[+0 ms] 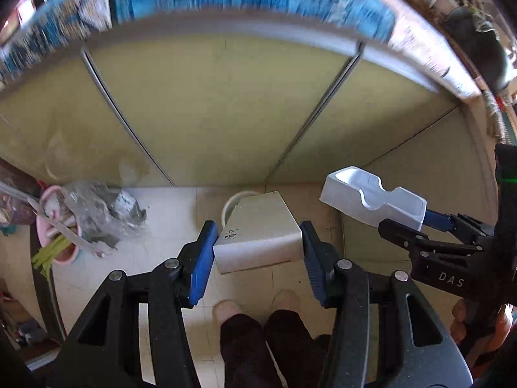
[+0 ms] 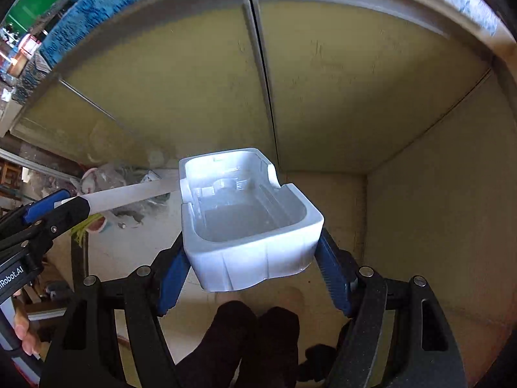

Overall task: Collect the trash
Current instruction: 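Carry the paper strip and plastic tray down over the floor bin with both grippers, then open both grippers to drop the strip and tray into the bin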

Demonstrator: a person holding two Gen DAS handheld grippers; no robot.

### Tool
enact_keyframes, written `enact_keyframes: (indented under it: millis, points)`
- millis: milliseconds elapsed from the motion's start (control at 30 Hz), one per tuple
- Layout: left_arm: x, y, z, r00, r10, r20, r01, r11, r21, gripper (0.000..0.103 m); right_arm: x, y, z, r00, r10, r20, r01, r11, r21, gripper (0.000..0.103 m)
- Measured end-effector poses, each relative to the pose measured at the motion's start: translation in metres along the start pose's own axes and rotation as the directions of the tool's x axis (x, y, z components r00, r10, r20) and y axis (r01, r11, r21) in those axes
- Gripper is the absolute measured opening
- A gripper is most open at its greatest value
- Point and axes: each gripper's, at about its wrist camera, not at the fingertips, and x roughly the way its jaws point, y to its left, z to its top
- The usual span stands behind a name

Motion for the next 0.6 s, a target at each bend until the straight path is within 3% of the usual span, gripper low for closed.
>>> enact_keyframes:
  millis: [300,600]
  points:
    - [0.151,0.034,-0.021,0.997,-0.017,-0.081,0.010,0.996,-0.093,0.051,0.150,-0.012,-0.001,0.994,-0.009,-0.105,0.006,1.000,-0.029,0.071]
    - [0.299,0.054,-0.058,0.986,-0.028,-0.165,0.011,0.995,-0.104,0.051,0.273,-0.016,0.003,0.990,-0.001,-0.139,-0.001,1.000,-0.015,0.071]
